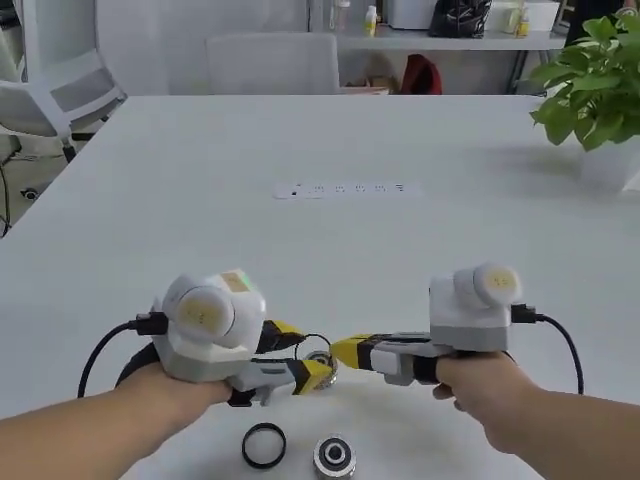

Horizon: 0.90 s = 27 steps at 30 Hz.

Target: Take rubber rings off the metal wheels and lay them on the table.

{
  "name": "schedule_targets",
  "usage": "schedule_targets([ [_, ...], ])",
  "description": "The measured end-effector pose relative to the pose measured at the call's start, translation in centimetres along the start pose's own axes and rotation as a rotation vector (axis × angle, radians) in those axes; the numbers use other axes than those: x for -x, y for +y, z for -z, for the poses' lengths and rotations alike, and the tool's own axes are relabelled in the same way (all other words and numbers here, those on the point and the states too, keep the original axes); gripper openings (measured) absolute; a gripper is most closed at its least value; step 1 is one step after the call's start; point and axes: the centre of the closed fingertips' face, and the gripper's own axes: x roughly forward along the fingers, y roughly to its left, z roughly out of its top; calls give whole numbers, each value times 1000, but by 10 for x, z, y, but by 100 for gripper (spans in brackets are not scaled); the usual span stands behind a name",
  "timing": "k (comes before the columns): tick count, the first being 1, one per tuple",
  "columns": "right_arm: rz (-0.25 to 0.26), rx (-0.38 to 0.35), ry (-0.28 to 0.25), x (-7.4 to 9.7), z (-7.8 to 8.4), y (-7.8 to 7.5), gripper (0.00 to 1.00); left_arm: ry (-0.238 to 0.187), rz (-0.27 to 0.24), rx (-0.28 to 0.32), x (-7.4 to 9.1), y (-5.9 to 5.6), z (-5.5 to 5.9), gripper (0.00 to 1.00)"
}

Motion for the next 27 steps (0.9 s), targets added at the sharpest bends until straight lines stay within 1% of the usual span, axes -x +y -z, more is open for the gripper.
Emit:
schedule_targets([
  [4,-10,-1,-7,0,-2,6,0,-18,-6,16,10,2,-2,35],
  [9,-24,-3,-15,0,-6,13,0,-45,-8,33,22,2,-6,40],
  [15,-46,1,-20,0,-8,25,0,-64,-2,27,37,-2,-11,44],
  [20,-60,0,-30,1,-12,33,0,-70,3,25,48,-4,-11,49],
  [22,-66,0,-35,2,-14,37,0,-75,3,29,52,-5,-11,49],
  [27,-82,2,-36,3,-14,46,0,-81,10,30,65,-10,-9,54],
])
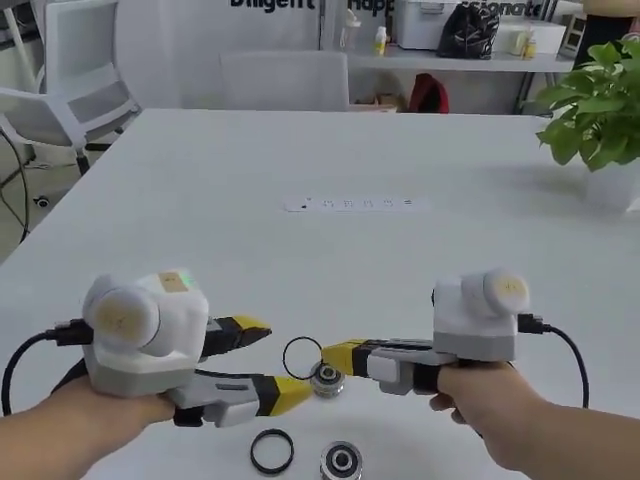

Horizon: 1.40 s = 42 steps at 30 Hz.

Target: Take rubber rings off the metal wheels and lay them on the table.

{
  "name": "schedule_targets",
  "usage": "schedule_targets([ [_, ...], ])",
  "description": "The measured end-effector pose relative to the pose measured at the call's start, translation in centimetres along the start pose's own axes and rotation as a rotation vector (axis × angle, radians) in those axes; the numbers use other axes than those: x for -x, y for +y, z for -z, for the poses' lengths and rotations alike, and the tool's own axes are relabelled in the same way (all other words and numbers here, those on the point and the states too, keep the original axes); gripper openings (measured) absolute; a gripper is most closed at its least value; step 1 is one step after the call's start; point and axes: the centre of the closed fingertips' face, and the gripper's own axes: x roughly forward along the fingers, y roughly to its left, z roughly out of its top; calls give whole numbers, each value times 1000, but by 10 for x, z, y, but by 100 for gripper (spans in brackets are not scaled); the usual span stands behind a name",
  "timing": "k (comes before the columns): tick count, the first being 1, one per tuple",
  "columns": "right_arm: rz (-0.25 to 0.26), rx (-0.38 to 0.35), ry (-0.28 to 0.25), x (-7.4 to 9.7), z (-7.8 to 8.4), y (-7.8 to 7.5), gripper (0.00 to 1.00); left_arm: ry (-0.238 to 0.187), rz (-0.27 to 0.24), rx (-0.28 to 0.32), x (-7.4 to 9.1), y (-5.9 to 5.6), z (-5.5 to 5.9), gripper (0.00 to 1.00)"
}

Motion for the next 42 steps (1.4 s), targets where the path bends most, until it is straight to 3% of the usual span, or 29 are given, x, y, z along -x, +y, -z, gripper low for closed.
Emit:
schedule_targets([
  [9,-31,11,0,-2,-1,17,0,-18,-12,-1,23,-2,2,59],
  [19,-62,10,27,-8,8,32,0,-5,-18,-10,45,-8,16,66],
  [28,-84,3,87,-15,24,41,0,-7,-28,2,59,-12,25,69],
  [42,-80,-46,220,-24,59,34,0,6,-34,25,66,-12,39,69],
])
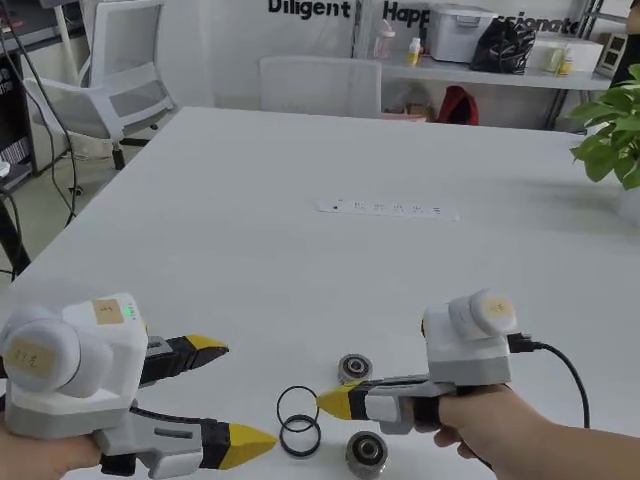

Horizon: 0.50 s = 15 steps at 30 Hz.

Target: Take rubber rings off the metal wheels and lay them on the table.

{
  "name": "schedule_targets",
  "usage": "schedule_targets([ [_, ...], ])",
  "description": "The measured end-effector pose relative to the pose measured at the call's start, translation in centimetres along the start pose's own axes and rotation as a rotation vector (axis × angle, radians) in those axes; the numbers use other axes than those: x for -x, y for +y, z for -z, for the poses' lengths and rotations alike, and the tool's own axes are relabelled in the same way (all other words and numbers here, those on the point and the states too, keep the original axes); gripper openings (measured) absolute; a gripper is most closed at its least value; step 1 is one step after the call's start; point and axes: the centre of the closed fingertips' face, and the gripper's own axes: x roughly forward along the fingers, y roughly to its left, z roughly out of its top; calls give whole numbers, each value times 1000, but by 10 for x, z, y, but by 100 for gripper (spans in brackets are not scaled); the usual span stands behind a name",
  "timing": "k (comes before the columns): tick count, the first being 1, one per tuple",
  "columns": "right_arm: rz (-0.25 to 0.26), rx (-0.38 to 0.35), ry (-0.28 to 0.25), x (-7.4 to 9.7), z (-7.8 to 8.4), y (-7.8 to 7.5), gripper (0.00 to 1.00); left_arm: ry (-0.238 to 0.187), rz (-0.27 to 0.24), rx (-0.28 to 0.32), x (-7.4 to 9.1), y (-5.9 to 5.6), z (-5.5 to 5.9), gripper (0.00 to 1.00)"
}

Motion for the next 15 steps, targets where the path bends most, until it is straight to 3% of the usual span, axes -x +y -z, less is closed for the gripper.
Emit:
schedule_targets([
  [15,13,-79,60,-8,16,-14,0,14,-7,24,-2,7,7,69],
])
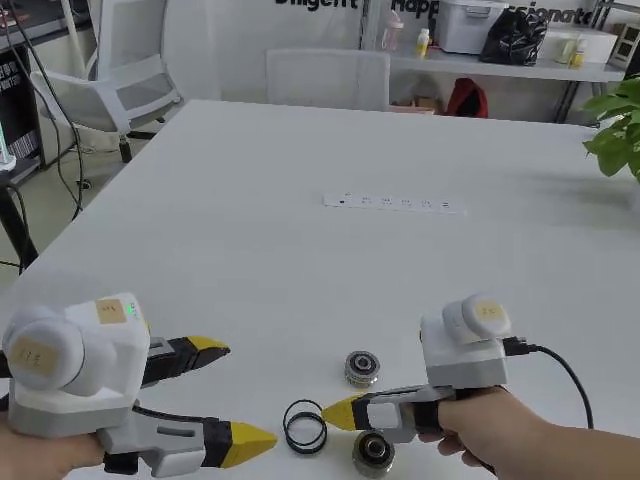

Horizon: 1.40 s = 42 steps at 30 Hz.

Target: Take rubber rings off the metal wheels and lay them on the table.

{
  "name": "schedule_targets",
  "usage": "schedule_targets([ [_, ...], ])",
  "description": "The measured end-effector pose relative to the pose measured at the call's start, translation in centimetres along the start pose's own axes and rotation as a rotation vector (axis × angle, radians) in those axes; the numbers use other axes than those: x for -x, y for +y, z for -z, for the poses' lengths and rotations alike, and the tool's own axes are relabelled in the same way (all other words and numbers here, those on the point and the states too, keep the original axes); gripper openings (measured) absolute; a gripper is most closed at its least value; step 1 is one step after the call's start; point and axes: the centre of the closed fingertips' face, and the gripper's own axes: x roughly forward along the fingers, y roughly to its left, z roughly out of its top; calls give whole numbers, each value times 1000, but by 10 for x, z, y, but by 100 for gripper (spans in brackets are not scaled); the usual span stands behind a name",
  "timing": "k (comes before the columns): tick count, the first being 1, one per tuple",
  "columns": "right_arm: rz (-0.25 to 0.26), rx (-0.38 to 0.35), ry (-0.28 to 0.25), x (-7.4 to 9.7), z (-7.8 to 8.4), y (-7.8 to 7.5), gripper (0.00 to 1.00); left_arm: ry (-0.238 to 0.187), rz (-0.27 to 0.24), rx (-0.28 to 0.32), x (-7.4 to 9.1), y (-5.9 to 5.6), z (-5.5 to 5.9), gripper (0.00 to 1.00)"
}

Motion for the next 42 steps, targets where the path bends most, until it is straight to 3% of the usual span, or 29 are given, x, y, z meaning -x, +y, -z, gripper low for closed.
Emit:
schedule_targets([
  [18,38,-31,39,-5,8,-12,0,26,0,12,-3,5,8,68],
  [27,30,-36,47,-5,10,-11,0,35,5,16,-6,3,10,68],
  [42,35,31,71,-7,11,-4,9,50,2,18,-5,4,13,68],
])
